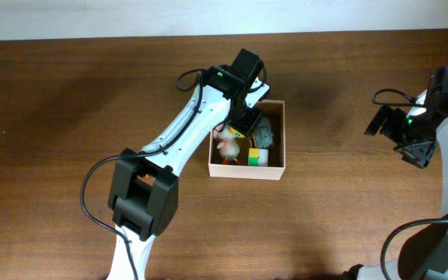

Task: Pack container
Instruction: 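Carry the ball into the box and release it with the left gripper, then grasp the orange round toy with the left gripper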

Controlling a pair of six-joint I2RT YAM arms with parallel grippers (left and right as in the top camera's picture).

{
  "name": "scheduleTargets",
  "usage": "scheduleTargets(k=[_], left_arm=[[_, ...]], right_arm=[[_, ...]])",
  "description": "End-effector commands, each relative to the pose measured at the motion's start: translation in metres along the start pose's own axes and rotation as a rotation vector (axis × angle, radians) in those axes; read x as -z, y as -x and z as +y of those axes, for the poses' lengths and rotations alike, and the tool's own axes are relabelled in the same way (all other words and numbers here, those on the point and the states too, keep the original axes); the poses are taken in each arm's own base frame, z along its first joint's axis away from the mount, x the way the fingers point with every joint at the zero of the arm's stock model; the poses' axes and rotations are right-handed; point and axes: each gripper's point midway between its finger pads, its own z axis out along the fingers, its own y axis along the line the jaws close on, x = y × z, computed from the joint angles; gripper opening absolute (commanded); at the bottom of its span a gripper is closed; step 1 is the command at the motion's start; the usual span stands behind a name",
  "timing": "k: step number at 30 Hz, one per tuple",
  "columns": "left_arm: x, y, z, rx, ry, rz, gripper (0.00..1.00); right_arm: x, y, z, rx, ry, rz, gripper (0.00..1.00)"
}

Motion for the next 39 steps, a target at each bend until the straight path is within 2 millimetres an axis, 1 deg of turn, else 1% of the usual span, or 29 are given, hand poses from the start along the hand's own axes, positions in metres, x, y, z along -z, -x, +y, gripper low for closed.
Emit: scheduleTargets(k=[1, 2, 4, 6, 8, 11, 14, 16, 18, 20, 22, 25, 29, 31, 32, 36, 39], left_arm=[[-0.001, 0.001, 0.002, 0.002, 0.000, -0.002, 0.78], [0.004, 0.003, 0.003, -0.004, 0.003, -0.008, 0.82], [0.019, 0.008, 0.007, -0.007, 0.023, -0.023, 1.00], [0.040, 0.014, 0.014, 0.000, 0.048, -0.043, 0.99], [0.066, 0.019, 0.021, 0.013, 0.065, -0.066, 0.99], [0.110, 0.018, 0.035, 0.047, 0.081, -0.093, 0.99], [0.149, 0.005, 0.056, 0.103, 0.100, -0.098, 0.99], [0.166, -0.008, 0.072, 0.157, 0.112, -0.086, 0.99], [0.176, -0.025, 0.089, 0.231, 0.122, -0.057, 0.99], [0.181, -0.047, 0.106, 0.309, 0.126, 0.001, 0.99], [0.180, -0.065, 0.124, 0.388, 0.122, 0.041, 1.00], [0.175, -0.085, 0.144, 0.460, 0.117, 0.085, 1.00], [0.152, -0.118, 0.160, 0.518, 0.123, 0.207, 1.00], [0.135, -0.137, 0.170, 0.533, 0.156, 0.279, 1.00], [0.126, -0.142, 0.173, 0.538, 0.159, 0.297, 1.00], [0.083, -0.156, 0.187, 0.567, 0.151, 0.305, 1.00], [0.056, -0.167, 0.188, 0.587, 0.118, 0.306, 1.00]], right_arm=[[-0.001, 0.000, -0.001, -0.004, 0.007, 0.005, 0.99], [-0.001, 0.000, -0.001, -0.004, 0.007, 0.005, 0.99], [-0.001, 0.000, -0.001, -0.004, 0.007, 0.005, 0.99], [-0.001, 0.000, -0.001, -0.003, 0.007, 0.005, 0.99], [-0.001, 0.000, -0.001, -0.004, 0.007, 0.005, 0.99], [-0.001, 0.000, -0.001, -0.004, 0.007, 0.005, 0.99], [-0.001, 0.000, -0.001, -0.003, 0.007, 0.005, 0.99], [-0.001, 0.000, -0.001, -0.004, 0.007, 0.005, 0.99], [-0.001, 0.000, -0.001, -0.004, 0.007, 0.005, 0.99], [-0.001, 0.000, -0.001, -0.004, 0.007, 0.005, 0.99], [-0.001, 0.000, -0.001, -0.003, 0.007, 0.005, 0.99], [-0.001, 0.000, -0.001, -0.004, 0.007, 0.005, 0.99], [-0.001, 0.000, -0.001, -0.004, 0.007, 0.005, 0.99], [-0.001, 0.000, -0.001, -0.004, 0.007, 0.005, 0.99], [-0.001, 0.000, -0.001, -0.003, 0.007, 0.005, 0.99], [-0.001, 0.000, -0.001, -0.004, 0.007, 0.005, 0.99], [-0.001, 0.000, -0.001, -0.004, 0.007, 0.005, 0.99]])
